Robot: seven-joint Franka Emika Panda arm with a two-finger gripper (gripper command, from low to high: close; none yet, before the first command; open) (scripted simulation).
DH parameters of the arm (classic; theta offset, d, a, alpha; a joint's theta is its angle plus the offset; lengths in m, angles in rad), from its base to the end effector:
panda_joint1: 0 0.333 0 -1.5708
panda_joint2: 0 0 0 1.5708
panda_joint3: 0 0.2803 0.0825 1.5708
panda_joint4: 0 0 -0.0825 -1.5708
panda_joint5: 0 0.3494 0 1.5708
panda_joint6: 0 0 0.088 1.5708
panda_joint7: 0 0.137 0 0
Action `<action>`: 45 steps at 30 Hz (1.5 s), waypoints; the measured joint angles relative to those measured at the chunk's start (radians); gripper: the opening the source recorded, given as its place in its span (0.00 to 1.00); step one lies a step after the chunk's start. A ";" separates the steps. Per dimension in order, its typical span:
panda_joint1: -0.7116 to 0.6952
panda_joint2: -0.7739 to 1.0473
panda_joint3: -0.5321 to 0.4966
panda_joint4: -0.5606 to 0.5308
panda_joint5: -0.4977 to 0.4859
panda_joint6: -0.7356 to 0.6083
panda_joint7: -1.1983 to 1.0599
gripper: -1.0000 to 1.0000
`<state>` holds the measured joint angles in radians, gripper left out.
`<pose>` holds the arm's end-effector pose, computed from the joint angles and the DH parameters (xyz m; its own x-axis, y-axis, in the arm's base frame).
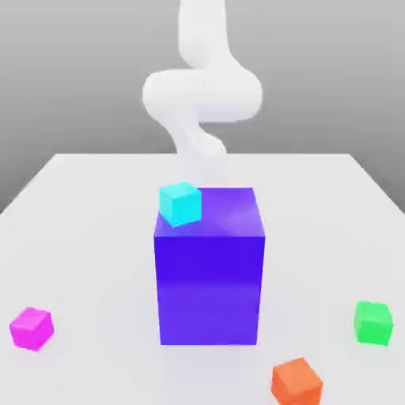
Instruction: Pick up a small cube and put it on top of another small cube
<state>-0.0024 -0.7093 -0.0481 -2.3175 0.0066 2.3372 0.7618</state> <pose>0.3887 -0.0240 0.6249 0.5118 -0.7286 0.4552 -0.5423 -0.6850 -0.4866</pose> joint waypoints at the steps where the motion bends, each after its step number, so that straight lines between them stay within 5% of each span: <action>1: -0.001 0.039 -0.021 -0.008 0.004 0.016 -0.017 0.50; 19: -0.100 0.695 -0.337 -0.132 0.180 0.281 -0.385 0.50; 26: -0.218 0.950 -0.350 -0.176 0.253 0.386 -0.527 0.50; 31: -0.338 1.131 -0.221 -0.142 0.374 0.513 -0.629 0.50; 32: -0.352 1.150 -0.204 -0.138 0.388 0.527 -0.640 0.00; 39: -0.350 1.147 -0.207 -0.139 0.384 0.523 -0.637 0.00; 45: -0.235 0.969 -0.299 -0.183 0.230 0.395 -0.512 0.00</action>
<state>-0.2375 0.2600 -0.3471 -2.5009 0.2363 2.7325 0.2499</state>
